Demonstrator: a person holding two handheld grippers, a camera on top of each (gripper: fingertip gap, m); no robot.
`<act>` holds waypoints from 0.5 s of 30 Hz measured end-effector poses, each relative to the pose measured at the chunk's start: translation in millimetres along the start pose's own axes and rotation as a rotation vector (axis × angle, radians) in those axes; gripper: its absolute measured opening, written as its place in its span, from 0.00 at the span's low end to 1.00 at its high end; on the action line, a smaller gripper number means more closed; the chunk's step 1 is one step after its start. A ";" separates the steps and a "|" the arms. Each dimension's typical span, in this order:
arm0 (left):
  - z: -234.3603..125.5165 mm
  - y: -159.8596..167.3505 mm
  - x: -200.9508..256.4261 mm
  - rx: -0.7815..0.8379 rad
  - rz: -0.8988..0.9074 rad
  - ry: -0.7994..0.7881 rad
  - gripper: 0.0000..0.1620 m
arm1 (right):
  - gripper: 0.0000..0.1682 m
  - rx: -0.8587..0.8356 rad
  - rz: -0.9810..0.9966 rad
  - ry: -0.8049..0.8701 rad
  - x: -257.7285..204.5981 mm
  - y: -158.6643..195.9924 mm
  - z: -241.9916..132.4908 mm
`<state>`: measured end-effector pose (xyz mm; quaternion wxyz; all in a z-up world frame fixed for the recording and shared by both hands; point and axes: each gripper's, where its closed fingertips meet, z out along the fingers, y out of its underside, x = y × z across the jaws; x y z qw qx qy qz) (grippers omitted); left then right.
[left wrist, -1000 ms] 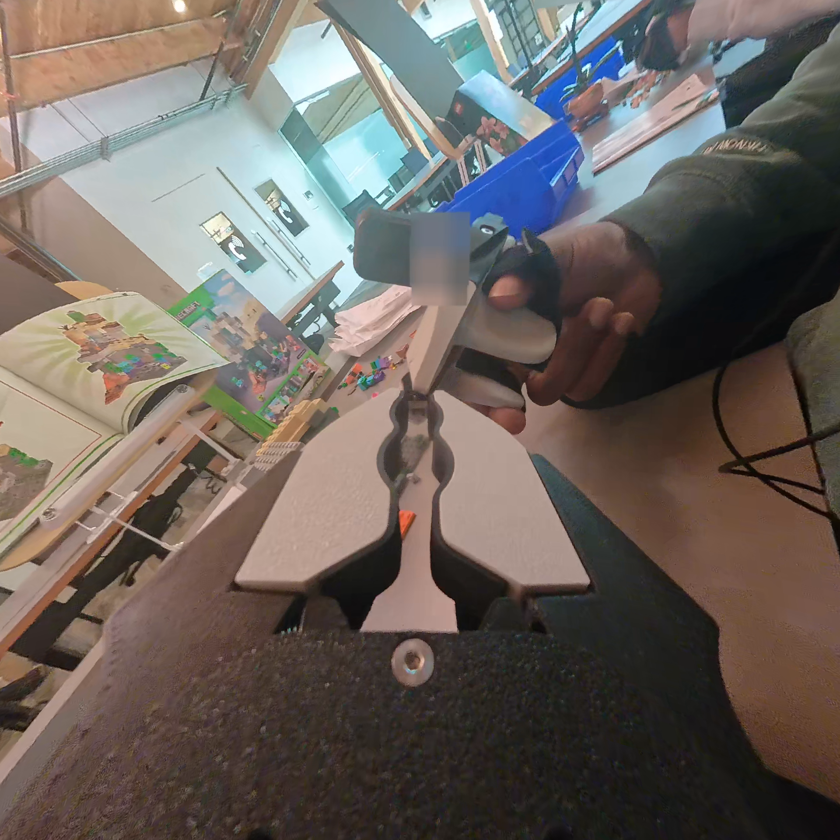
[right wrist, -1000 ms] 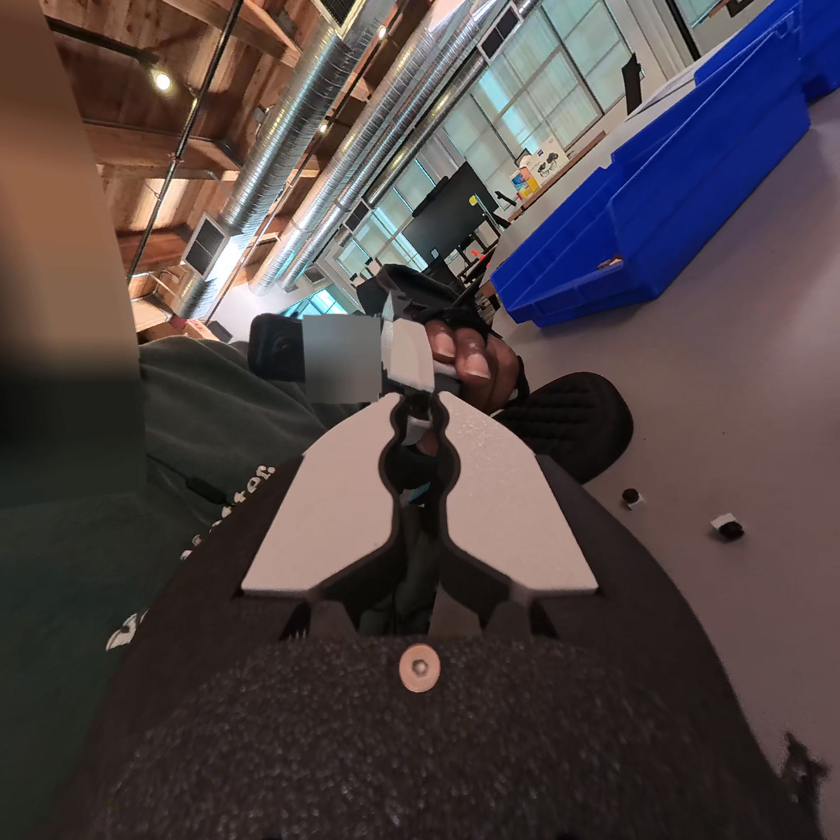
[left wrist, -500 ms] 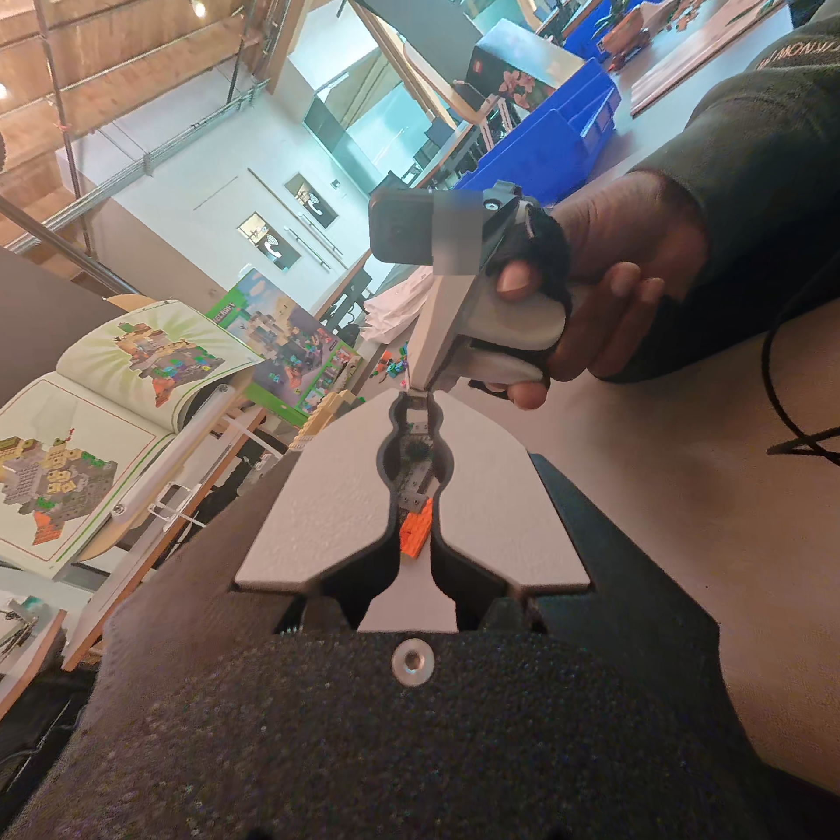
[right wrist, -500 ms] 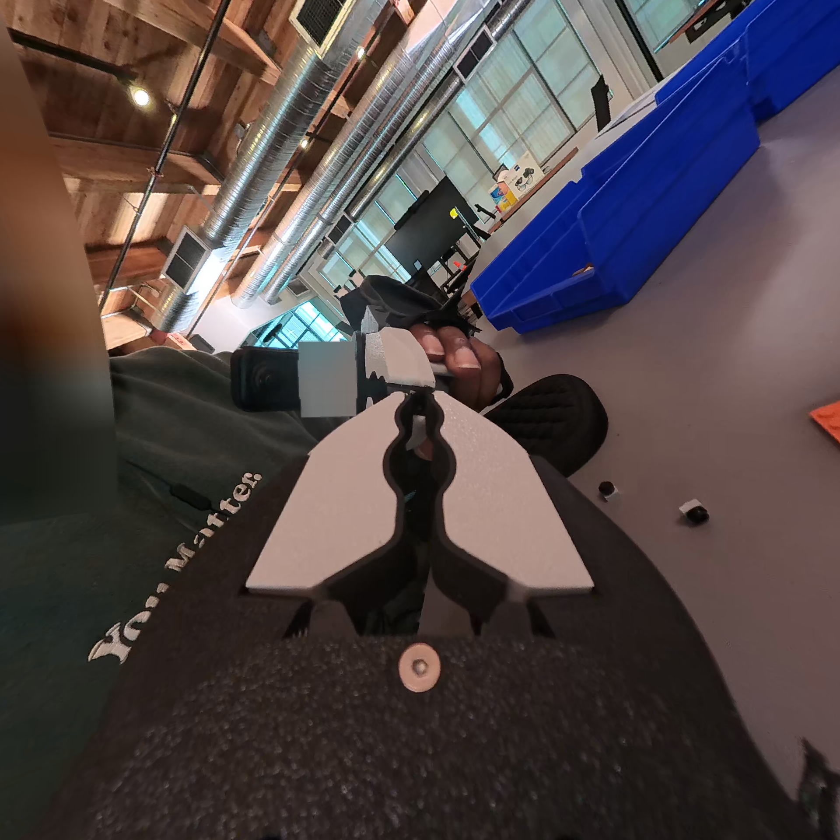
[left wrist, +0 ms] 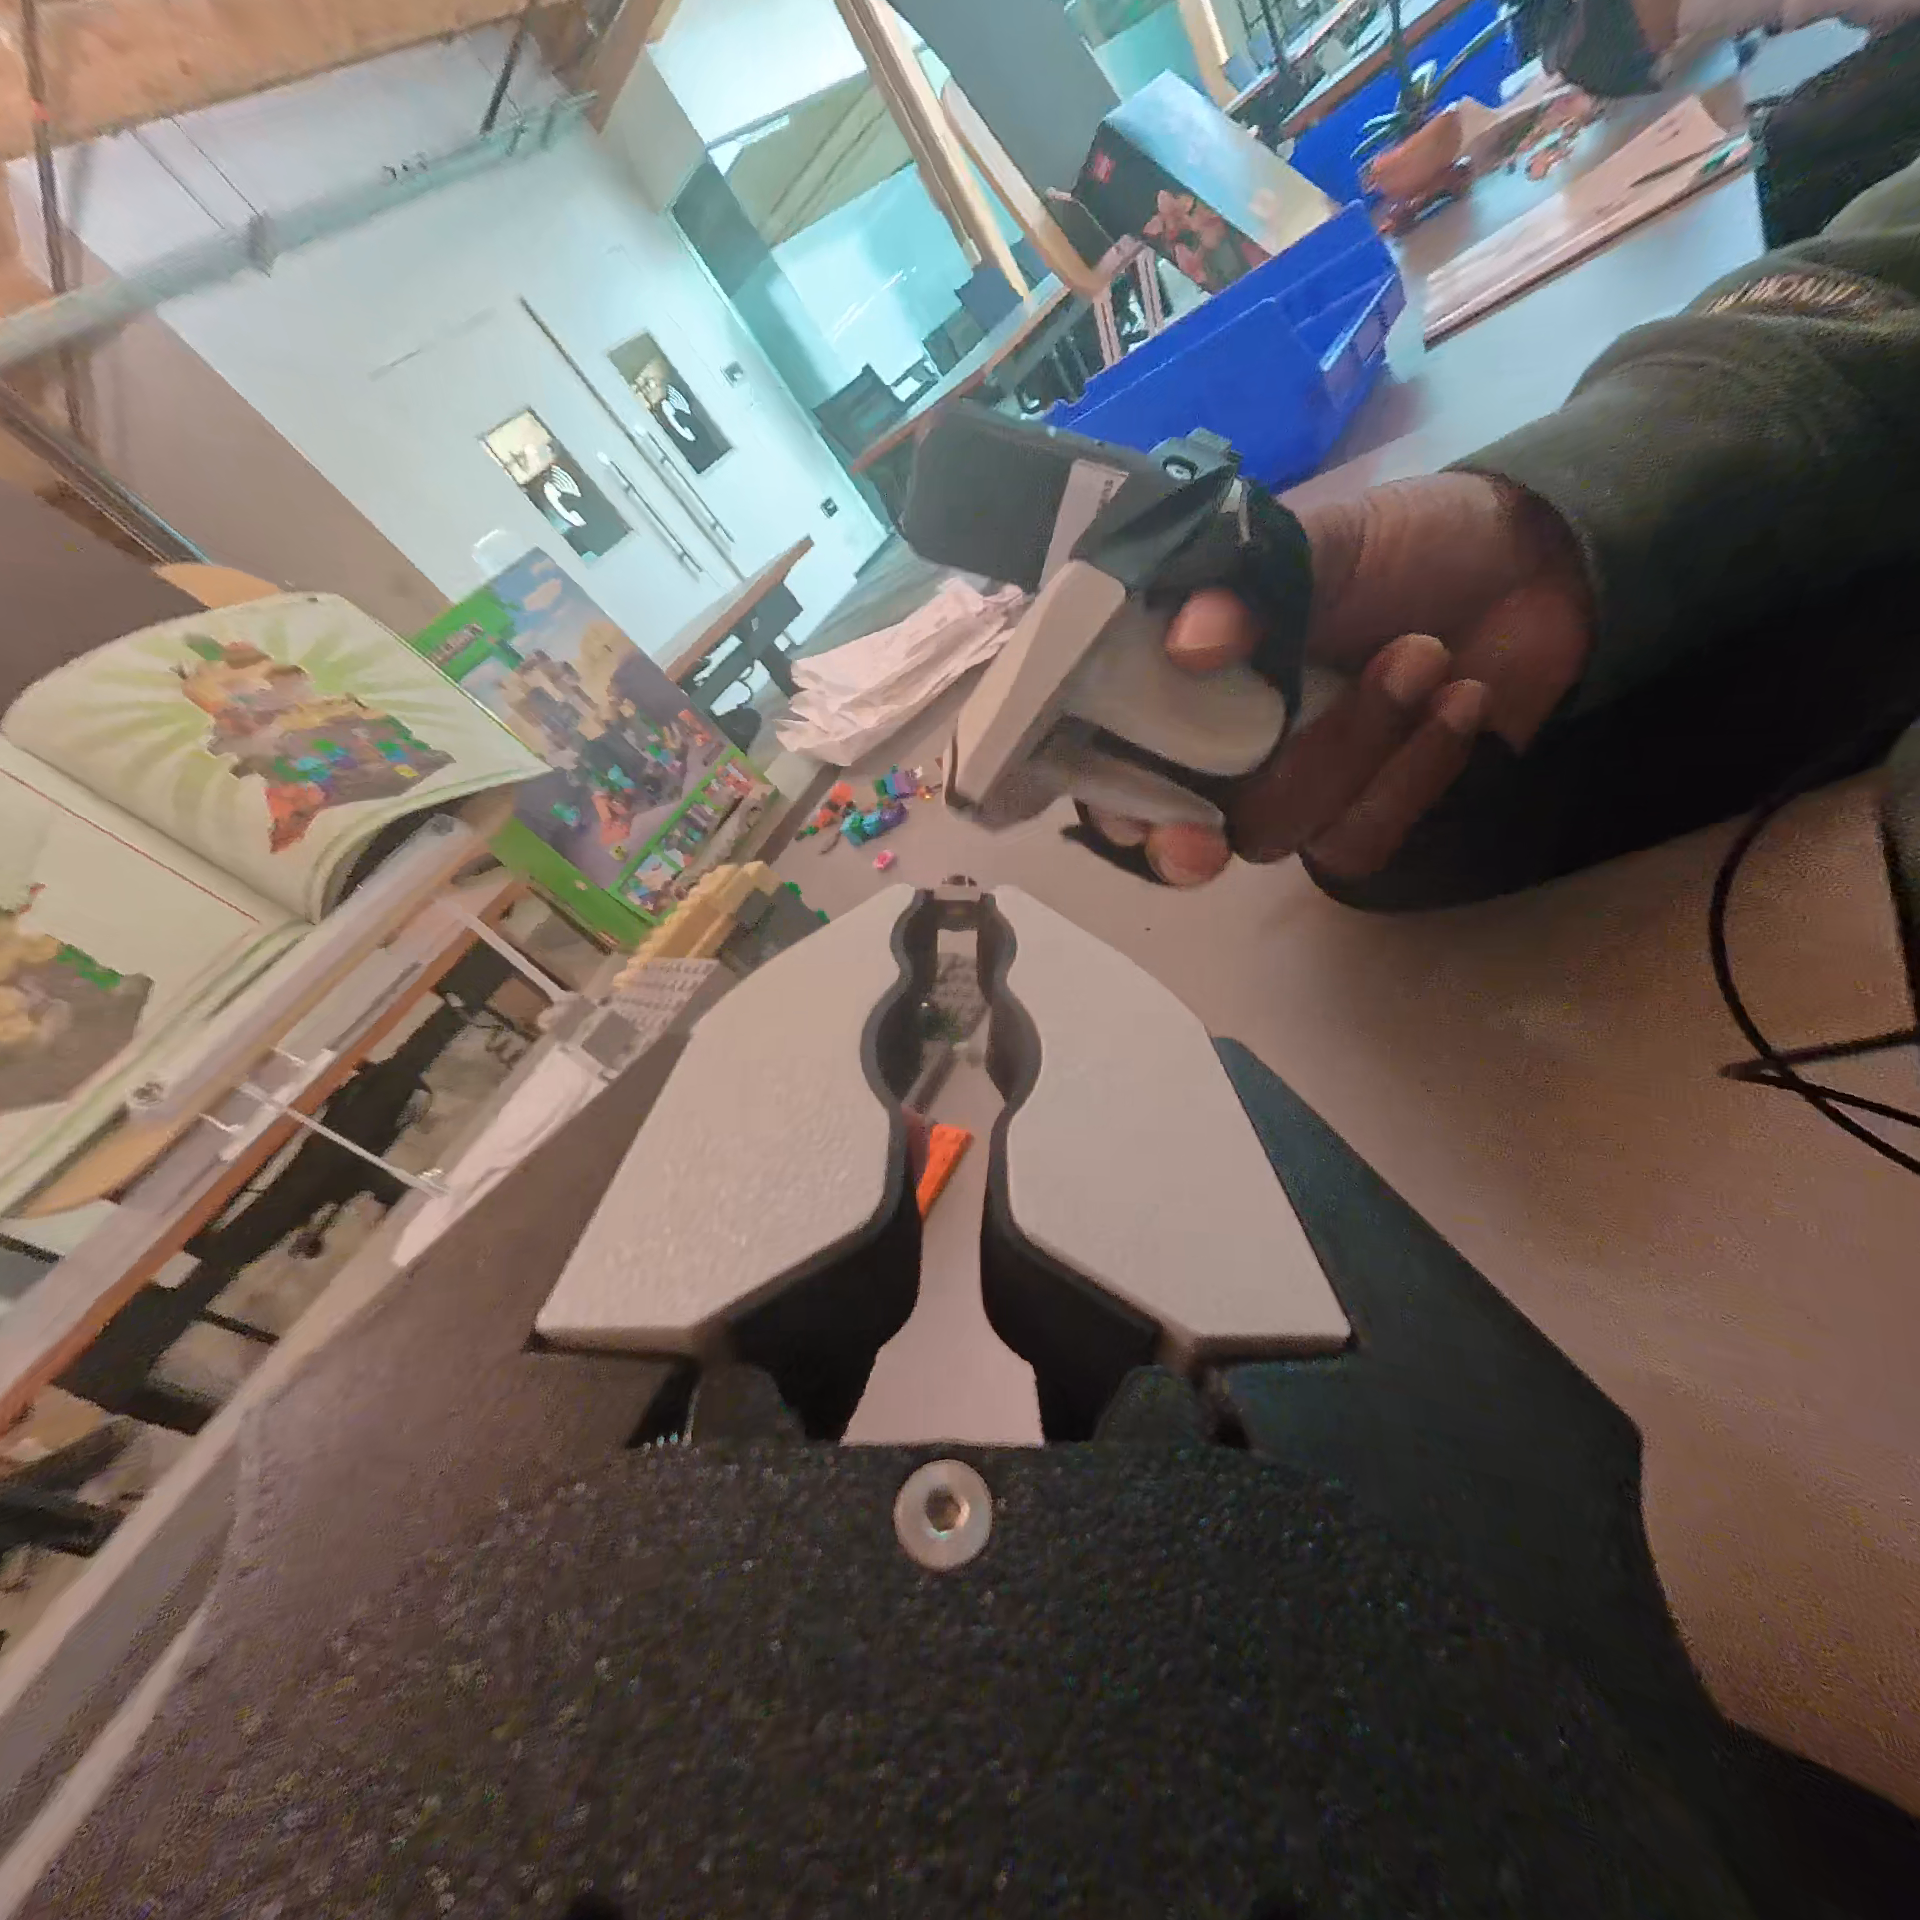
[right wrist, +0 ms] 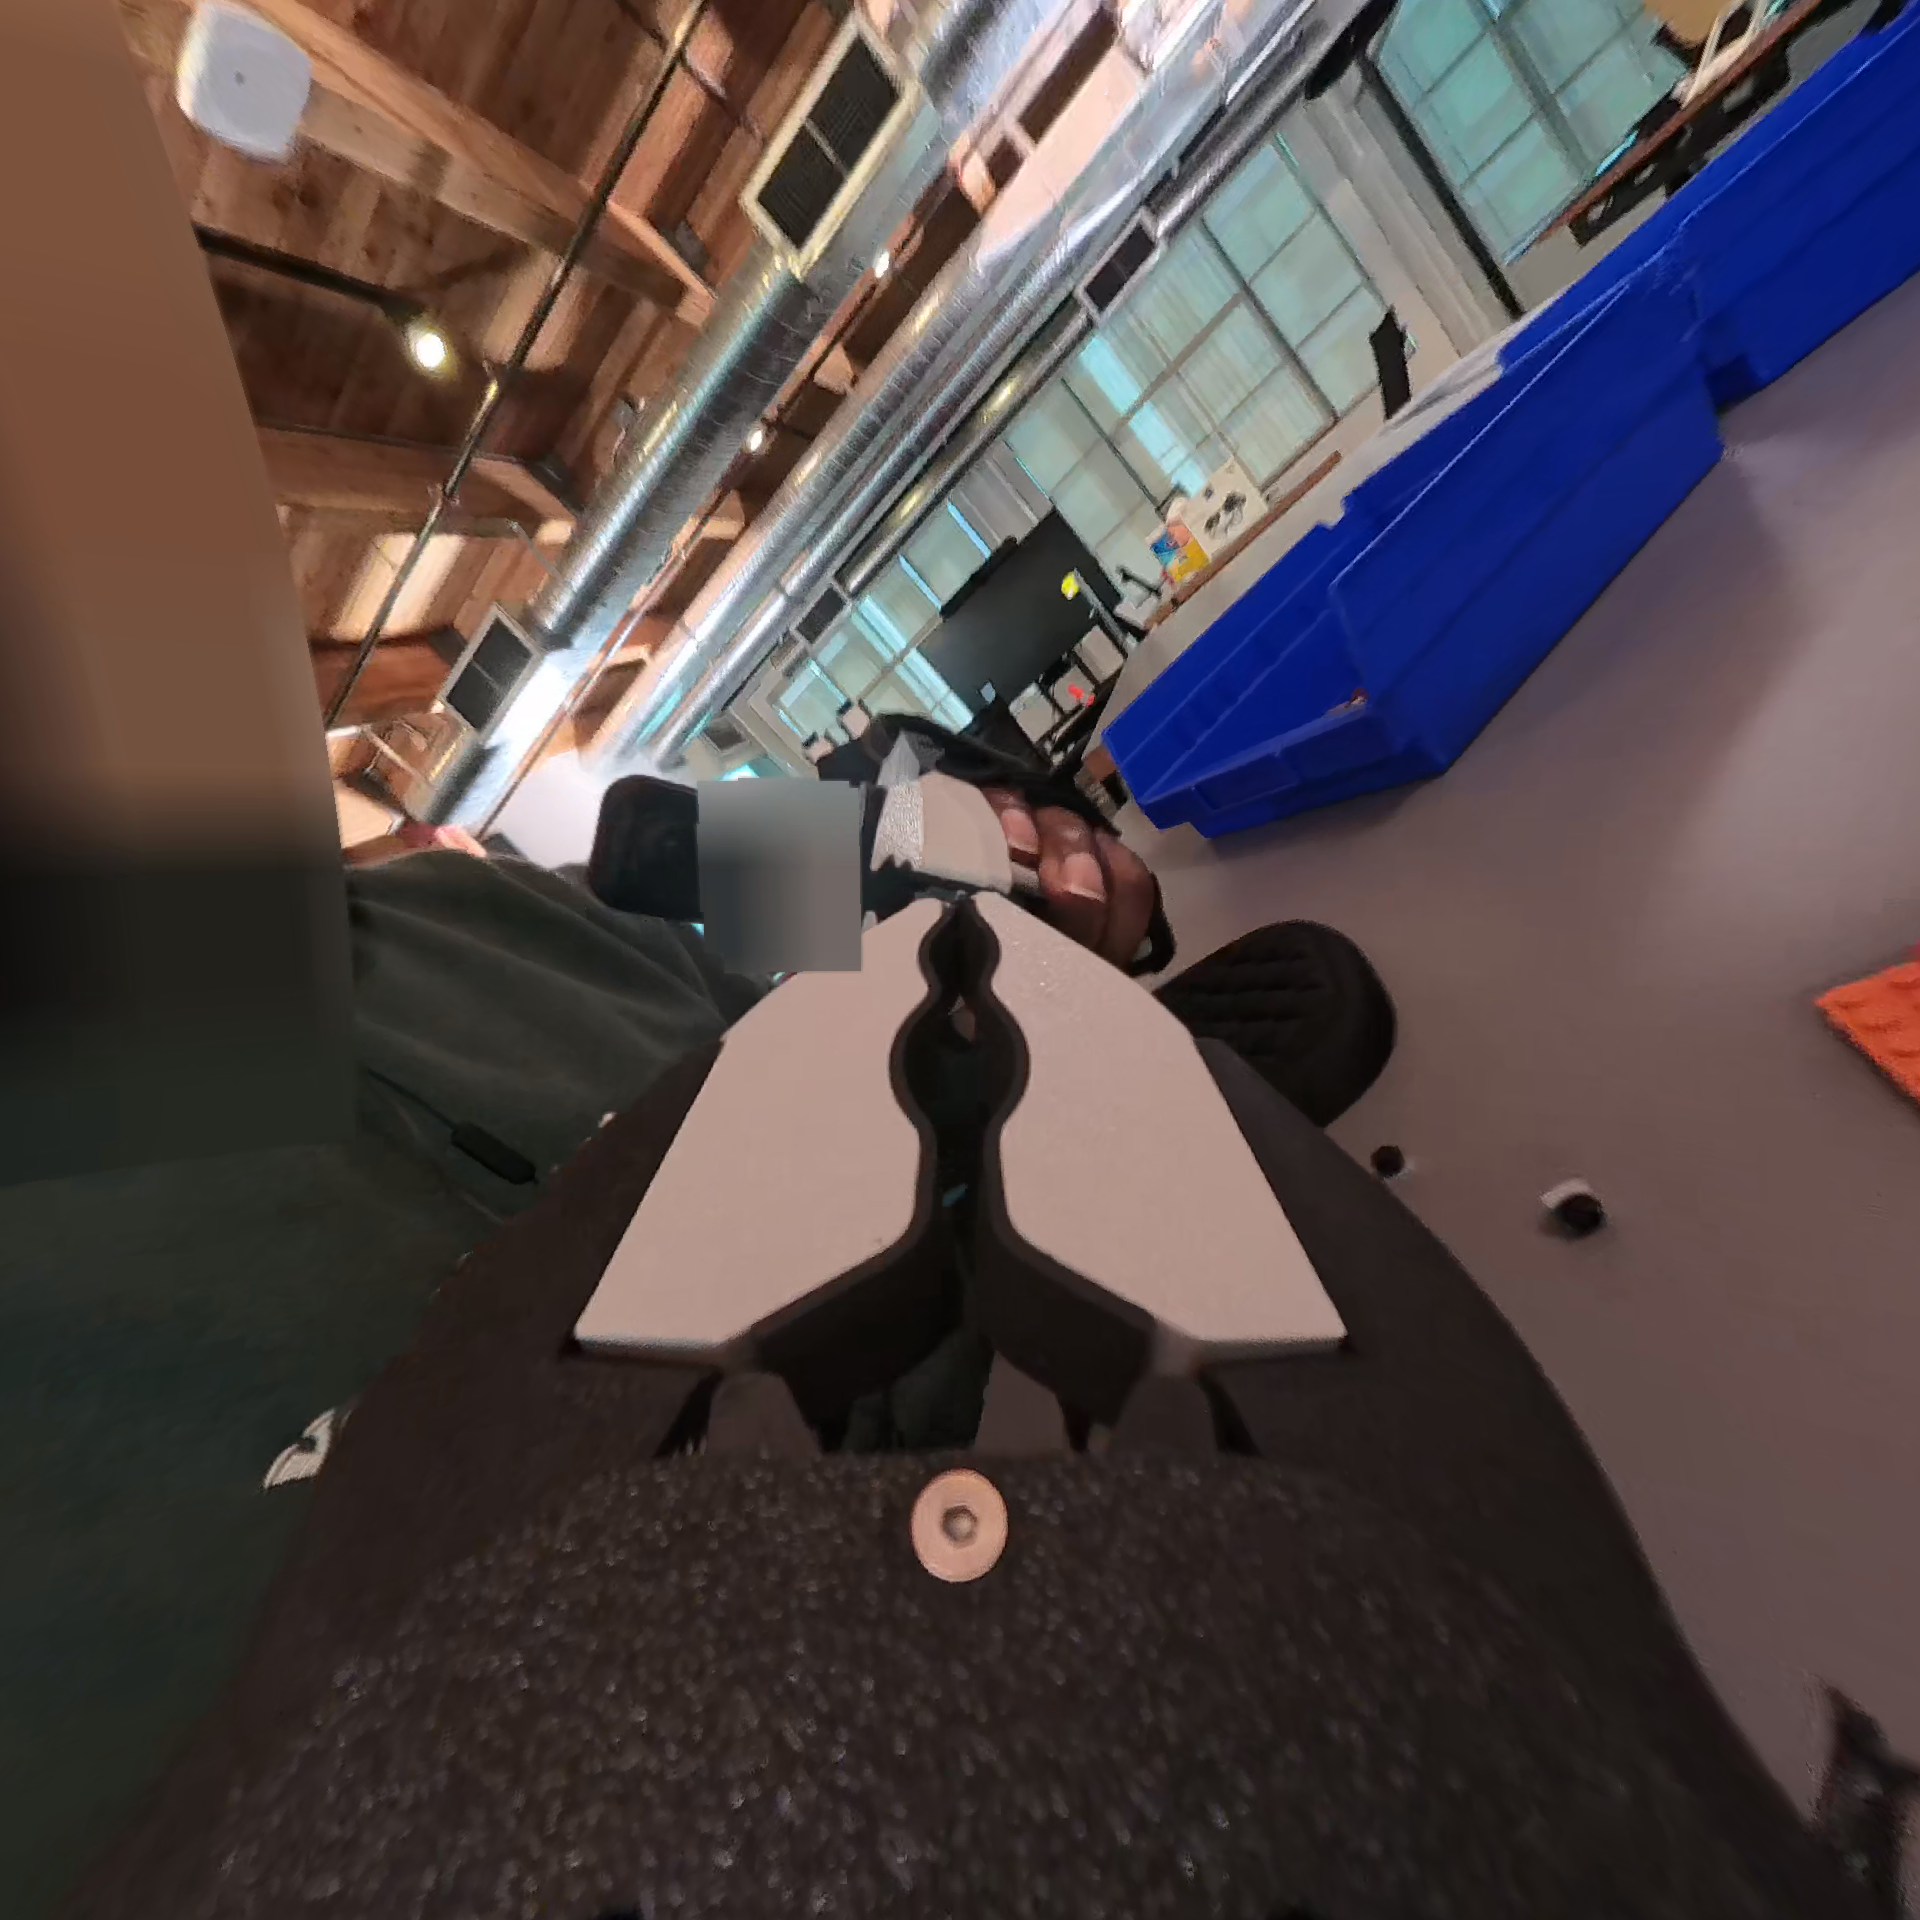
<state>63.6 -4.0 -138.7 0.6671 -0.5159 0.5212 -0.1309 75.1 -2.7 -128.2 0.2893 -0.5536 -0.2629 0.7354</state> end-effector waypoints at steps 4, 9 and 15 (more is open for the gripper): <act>-4.4 7.1 4.7 -0.024 -0.034 0.029 0.05 | 0.00 -0.073 -0.071 0.044 0.5 9.4 3.2; -0.5 6.7 2.5 -0.026 -0.046 0.007 0.05 | 0.02 -0.143 -0.058 0.057 3.2 21.5 15.1; 2.6 6.8 6.0 -0.032 -0.046 0.023 0.05 | 0.12 -0.130 -0.037 0.074 6.6 19.3 14.3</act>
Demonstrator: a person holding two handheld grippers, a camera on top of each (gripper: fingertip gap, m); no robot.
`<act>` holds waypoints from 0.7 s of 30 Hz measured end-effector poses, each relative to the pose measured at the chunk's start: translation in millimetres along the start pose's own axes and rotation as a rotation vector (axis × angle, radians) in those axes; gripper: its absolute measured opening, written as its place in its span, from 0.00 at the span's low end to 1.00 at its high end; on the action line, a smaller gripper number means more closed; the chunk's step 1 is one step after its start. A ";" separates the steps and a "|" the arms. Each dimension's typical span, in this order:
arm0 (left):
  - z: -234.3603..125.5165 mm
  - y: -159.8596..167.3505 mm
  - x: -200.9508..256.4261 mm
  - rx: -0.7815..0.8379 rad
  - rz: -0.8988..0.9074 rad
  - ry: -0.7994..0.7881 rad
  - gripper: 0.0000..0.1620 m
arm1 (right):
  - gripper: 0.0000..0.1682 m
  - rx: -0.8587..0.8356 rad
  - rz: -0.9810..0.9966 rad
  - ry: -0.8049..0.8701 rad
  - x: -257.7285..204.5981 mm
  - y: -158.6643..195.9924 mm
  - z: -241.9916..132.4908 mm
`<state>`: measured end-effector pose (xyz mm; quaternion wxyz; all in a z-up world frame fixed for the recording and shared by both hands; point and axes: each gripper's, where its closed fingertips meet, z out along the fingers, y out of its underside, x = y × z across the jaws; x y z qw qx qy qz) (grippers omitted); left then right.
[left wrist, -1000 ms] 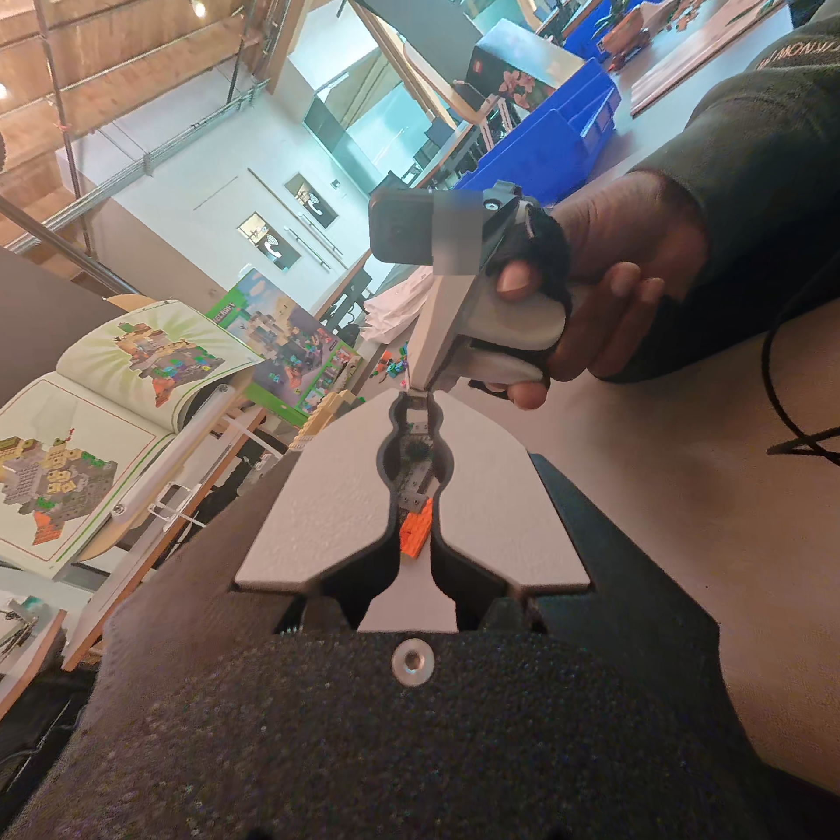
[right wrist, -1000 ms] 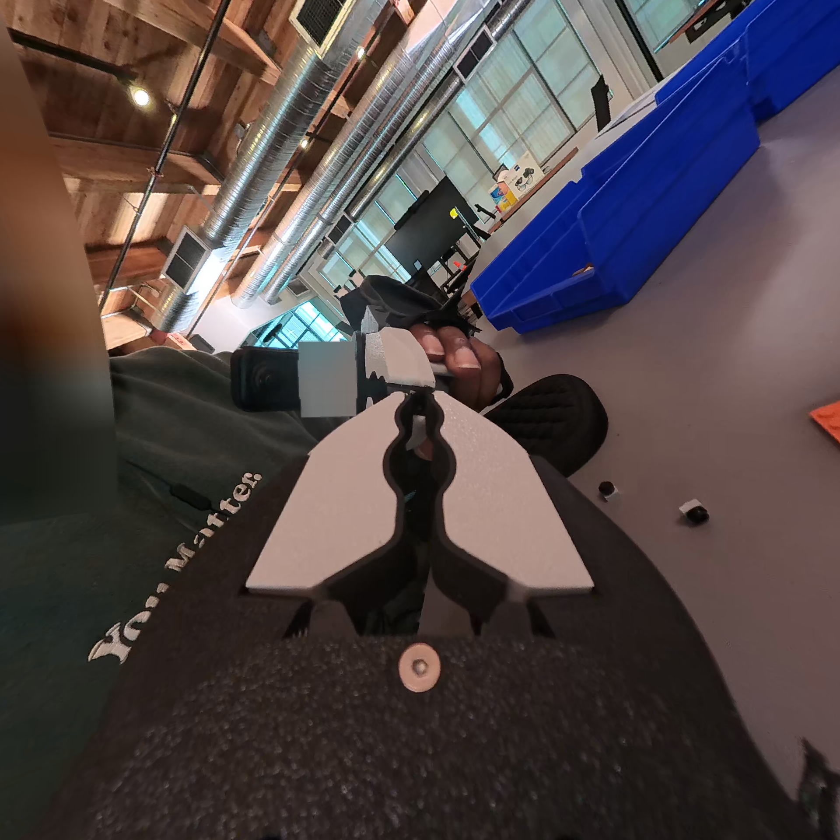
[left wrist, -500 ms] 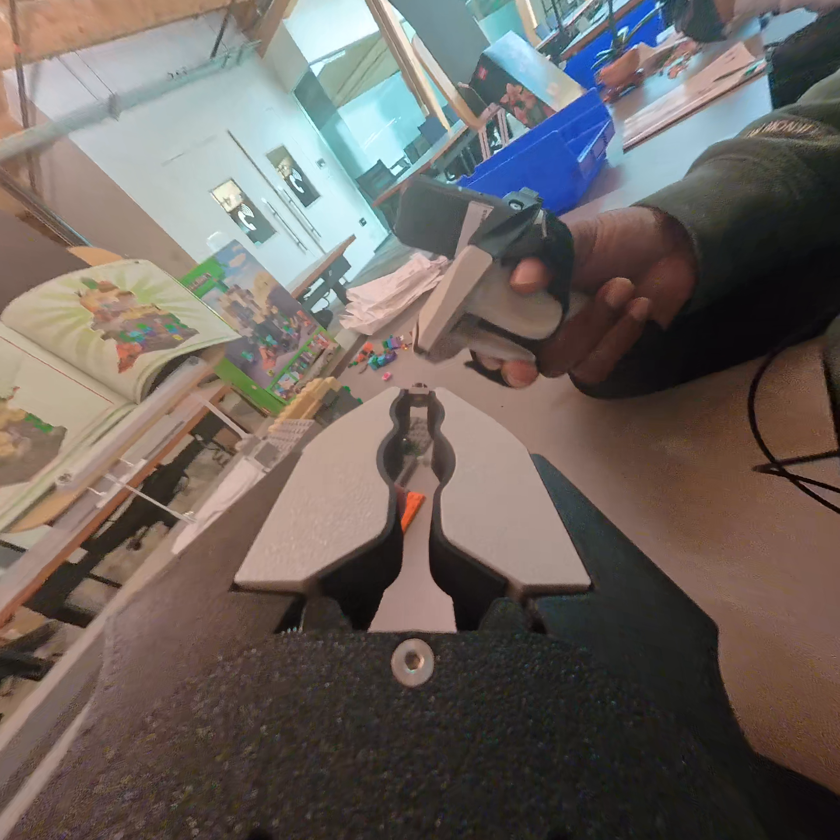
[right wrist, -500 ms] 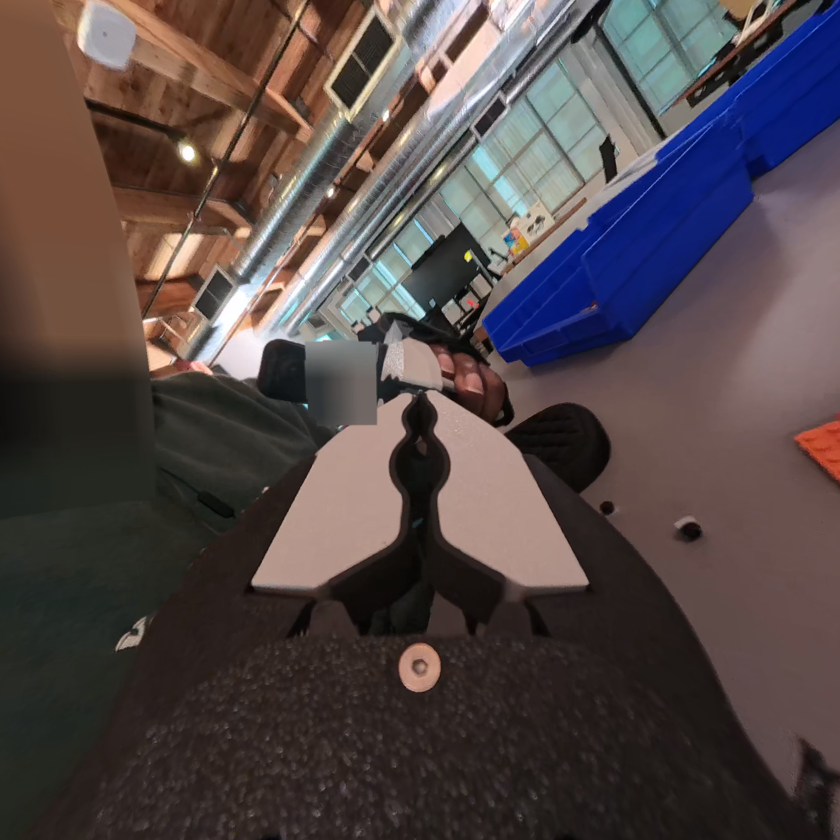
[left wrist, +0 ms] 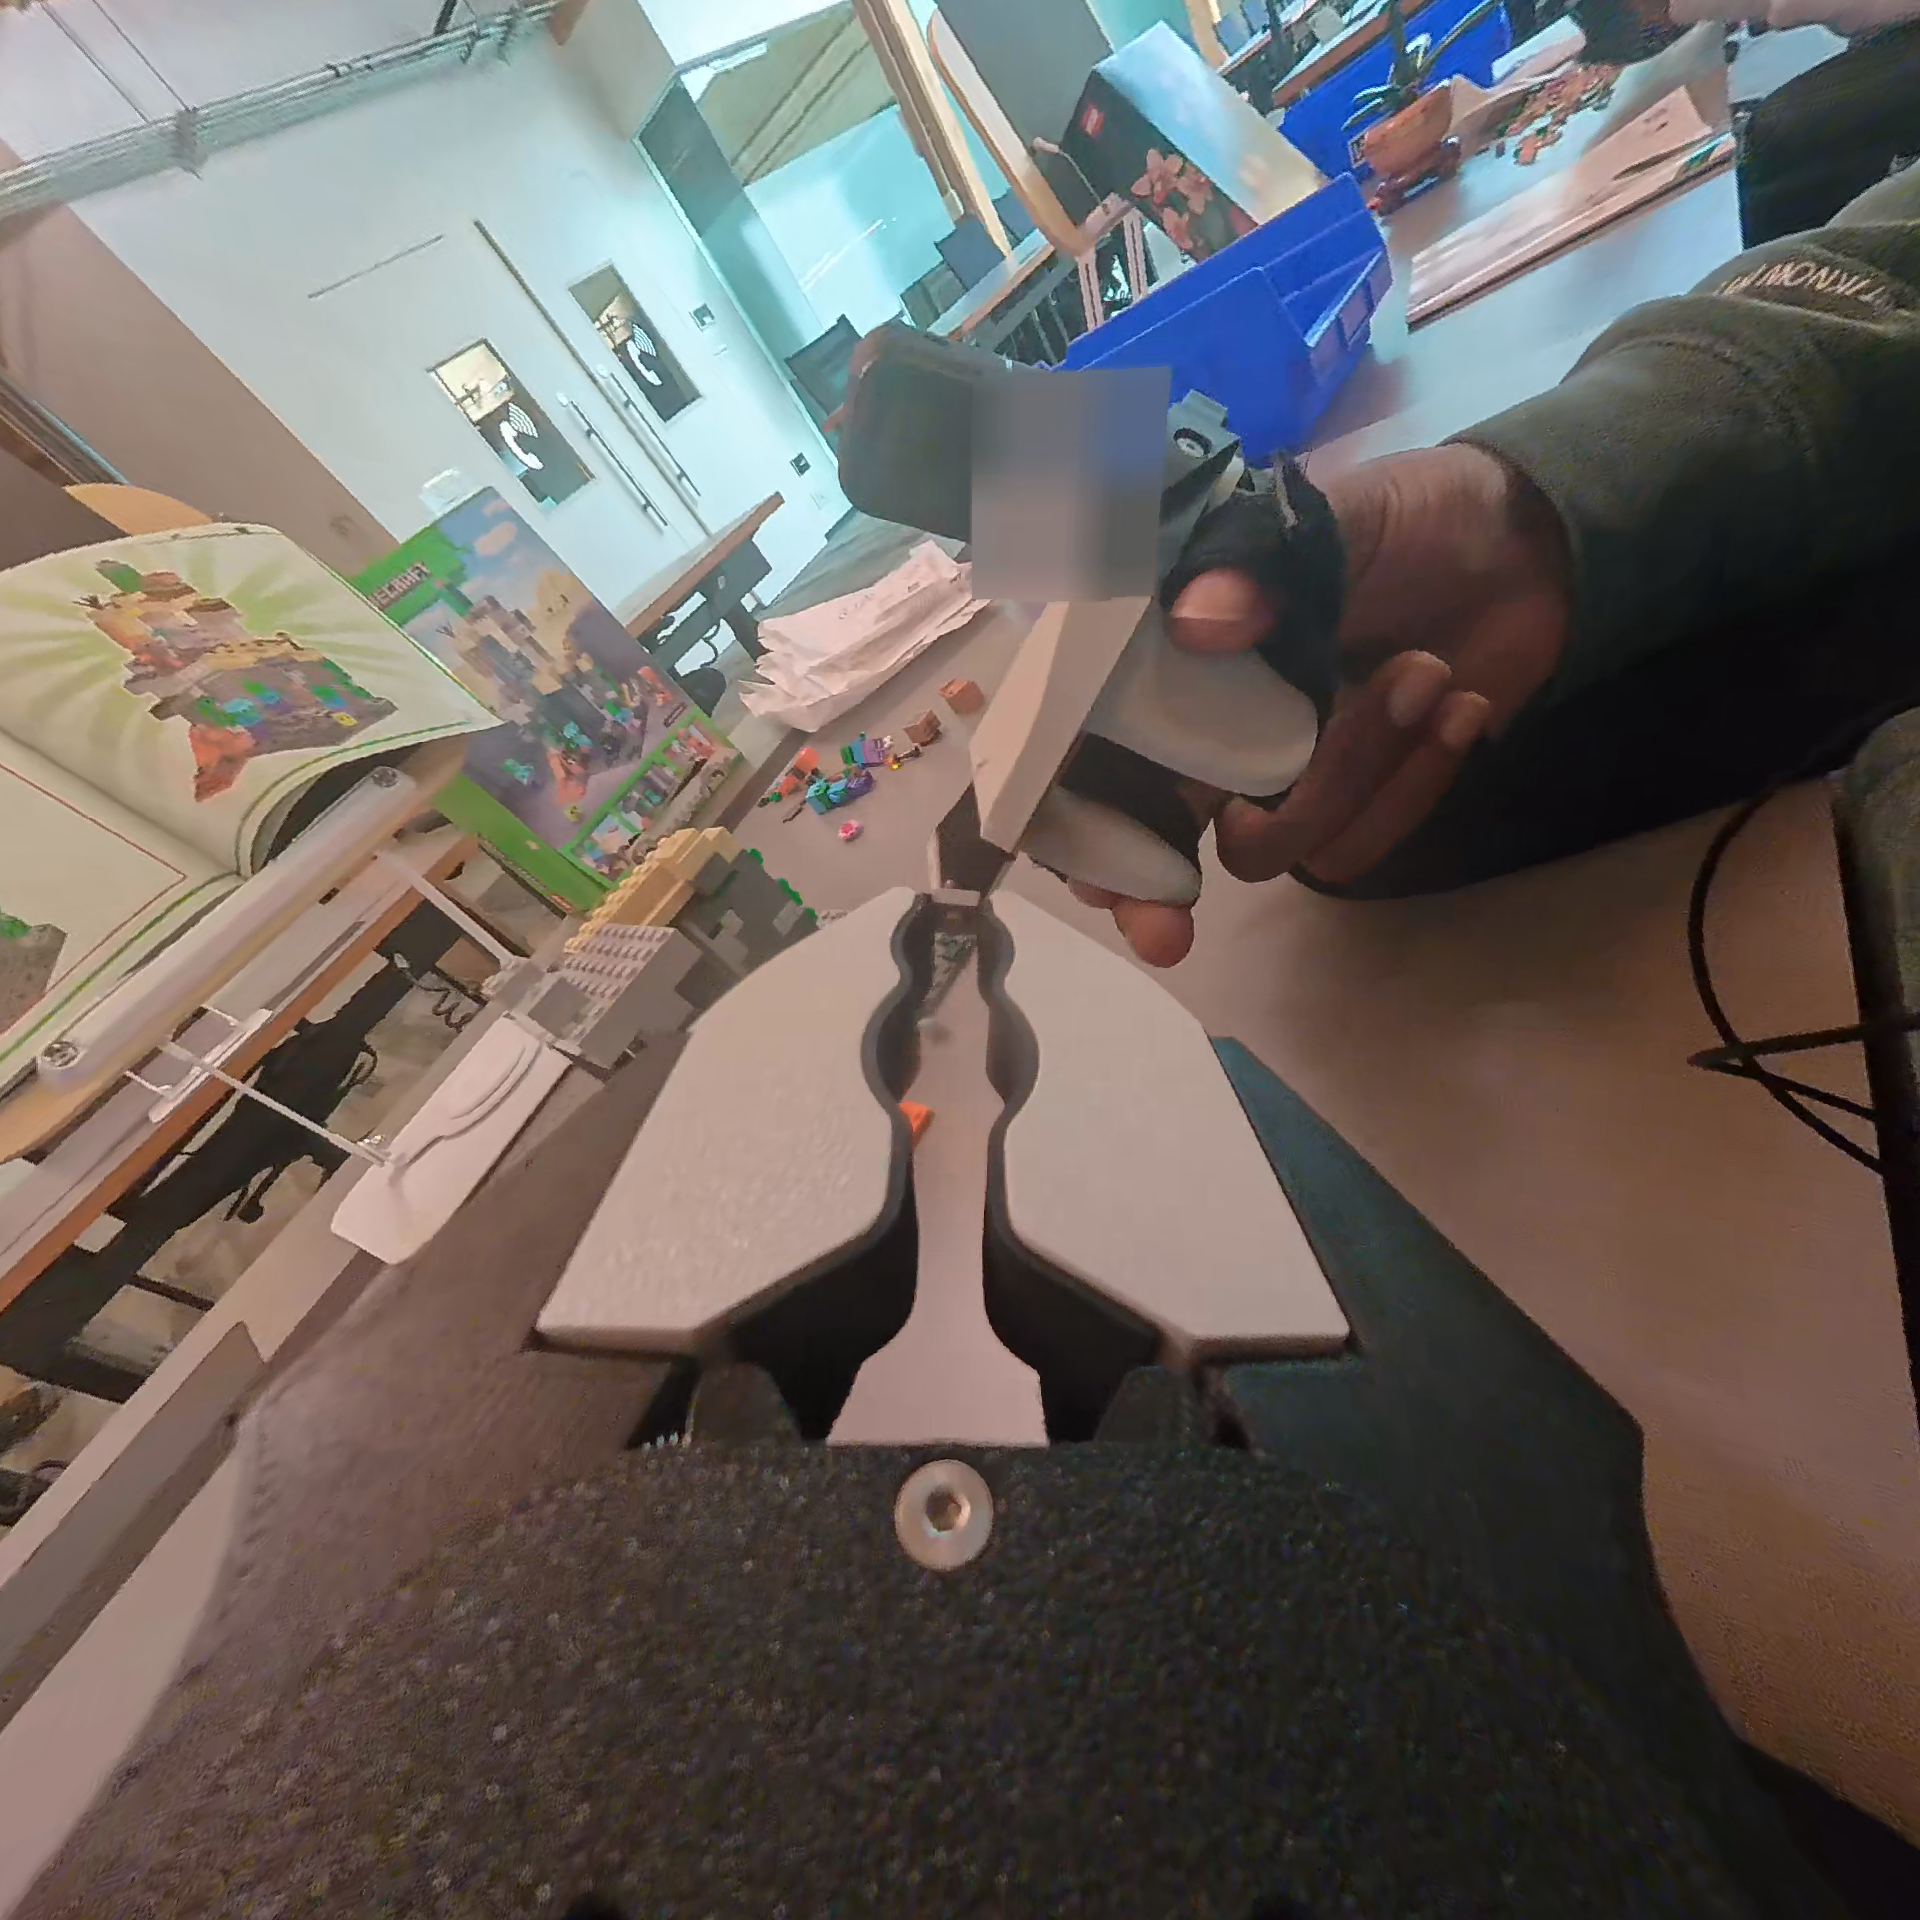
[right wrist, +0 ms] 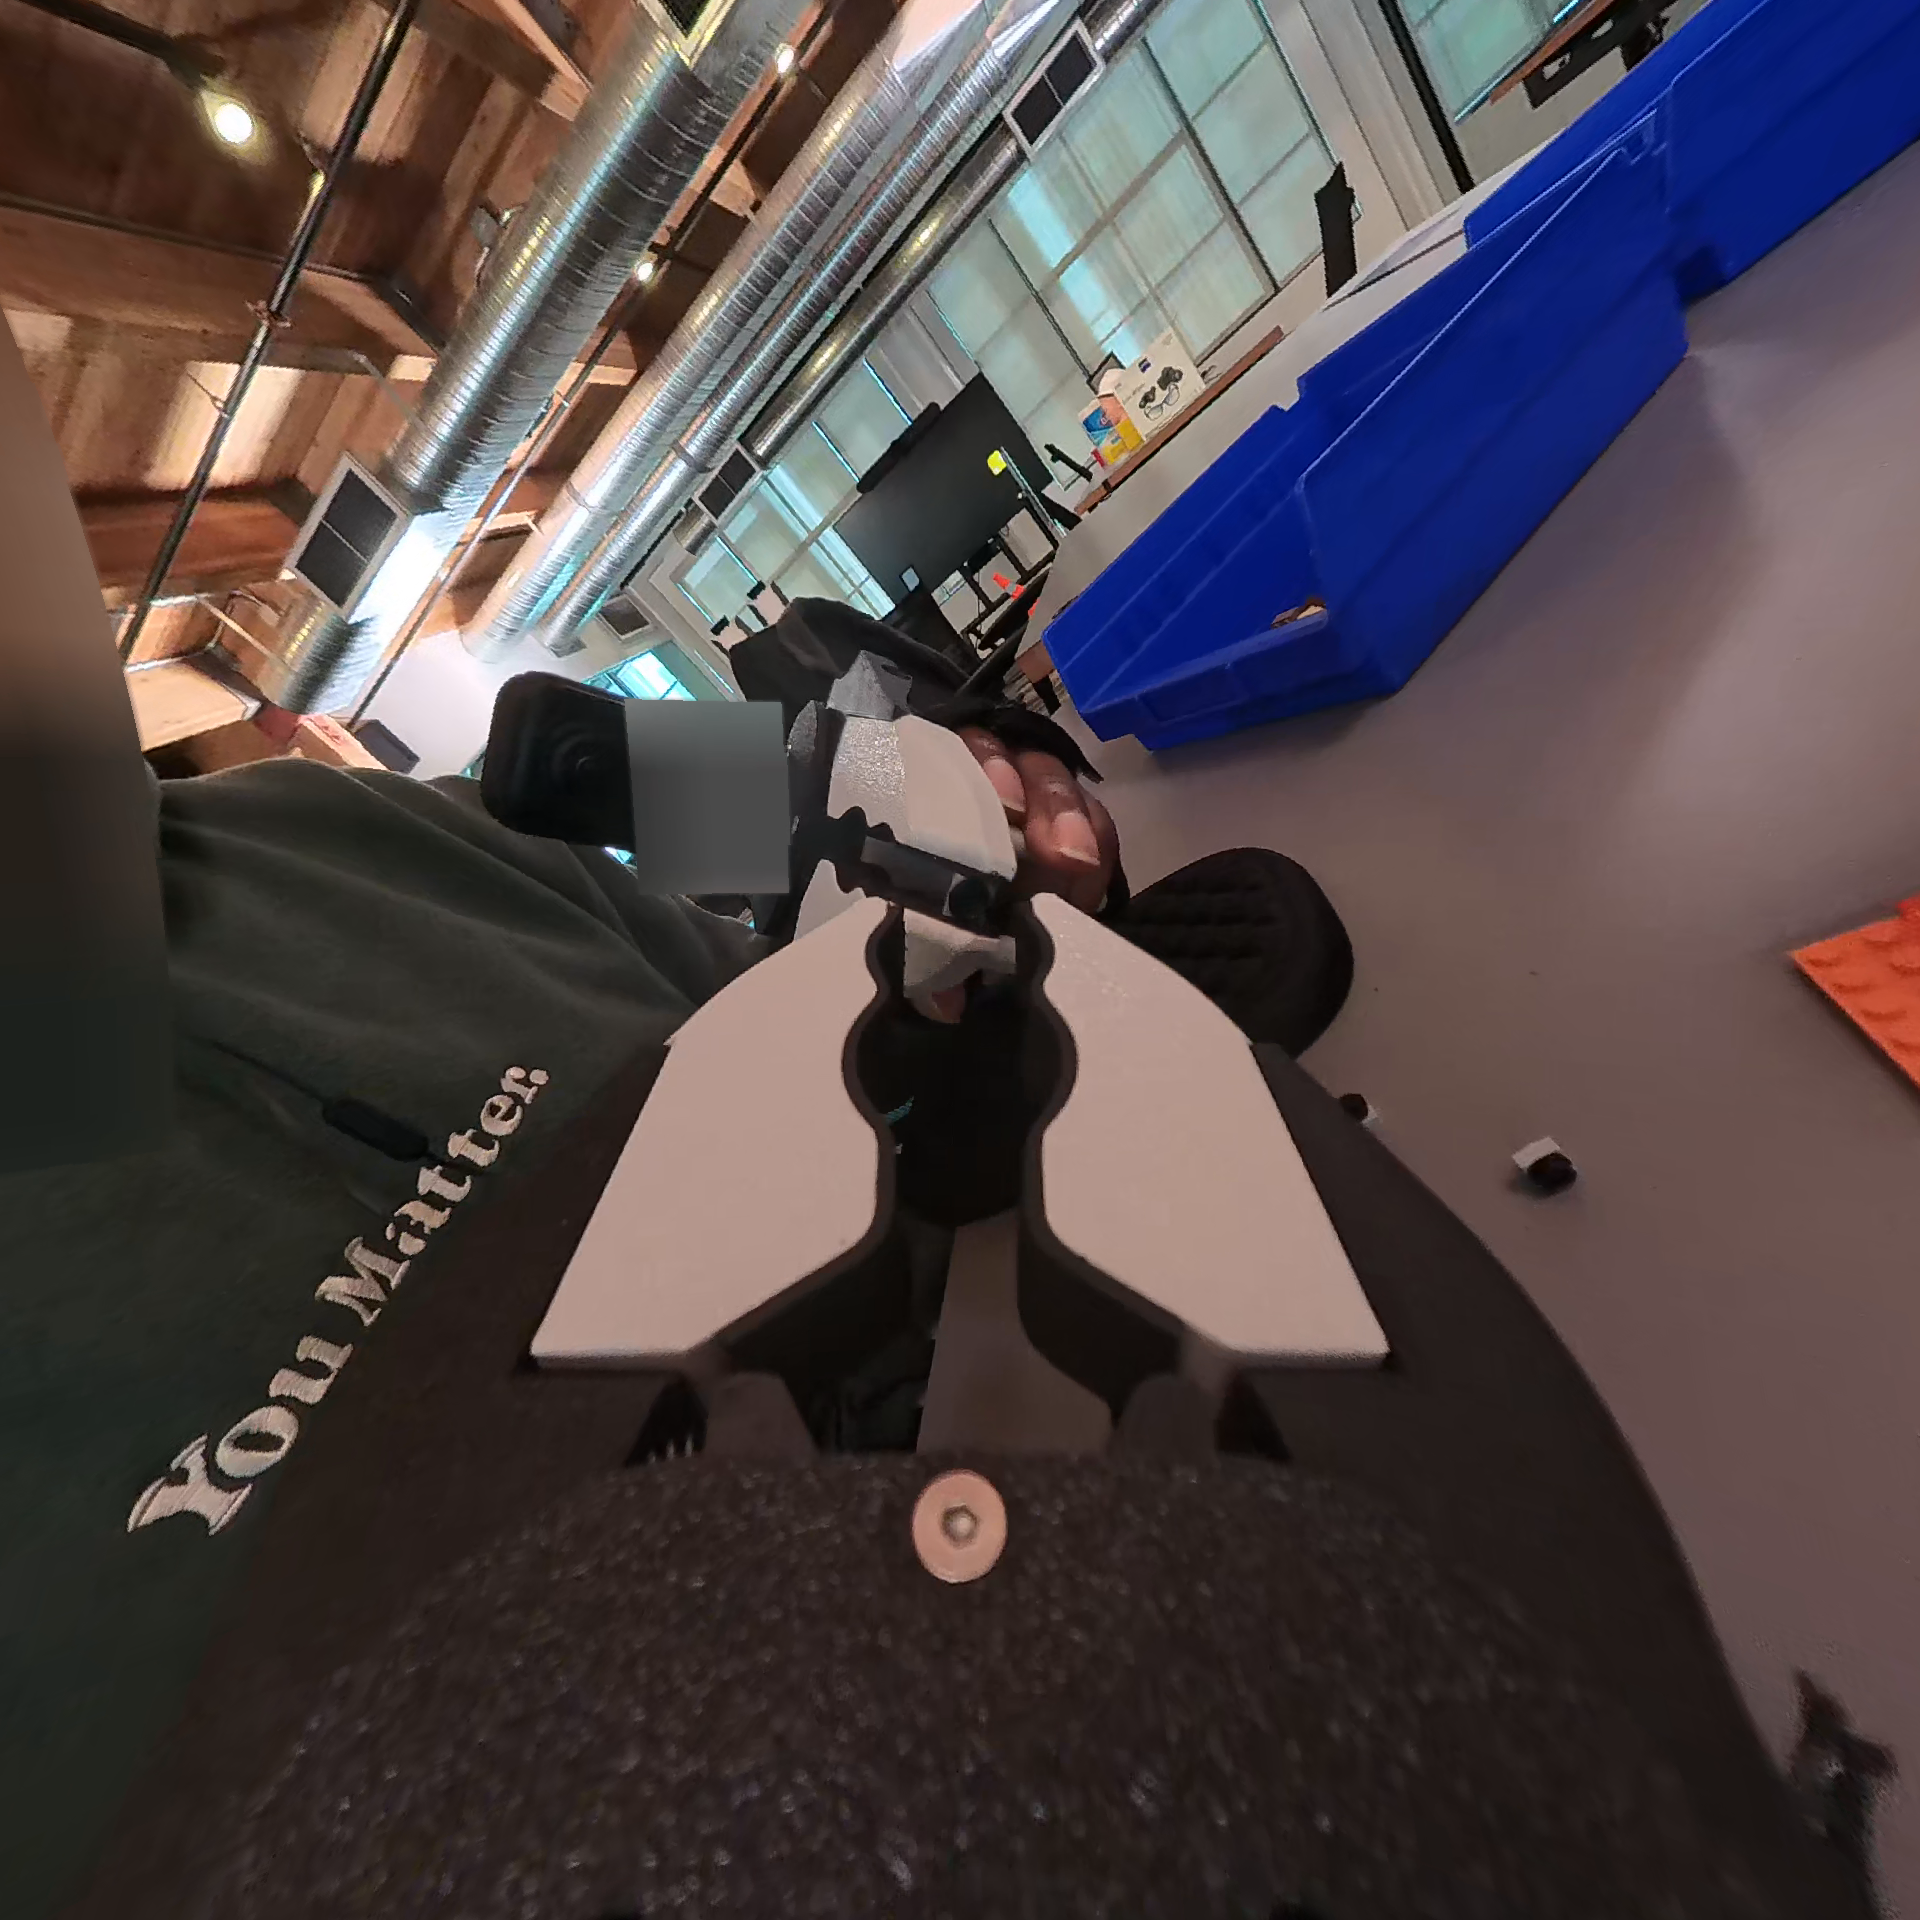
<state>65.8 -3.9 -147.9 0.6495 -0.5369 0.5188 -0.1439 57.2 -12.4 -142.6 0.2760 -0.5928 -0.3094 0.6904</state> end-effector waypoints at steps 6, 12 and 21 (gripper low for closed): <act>-0.5 -5.4 -2.0 0.044 -0.336 0.118 0.05 | 0.06 0.045 0.025 -0.033 -3.2 -6.4 -5.1; -4.1 -16.8 -8.4 0.116 -0.568 0.205 0.05 | 0.06 0.069 0.041 -0.052 -5.4 -9.9 -7.3; 0.3 -18.3 -1.0 0.105 -0.596 0.250 0.05 | 0.06 0.069 0.064 -0.065 -5.6 -8.7 -6.8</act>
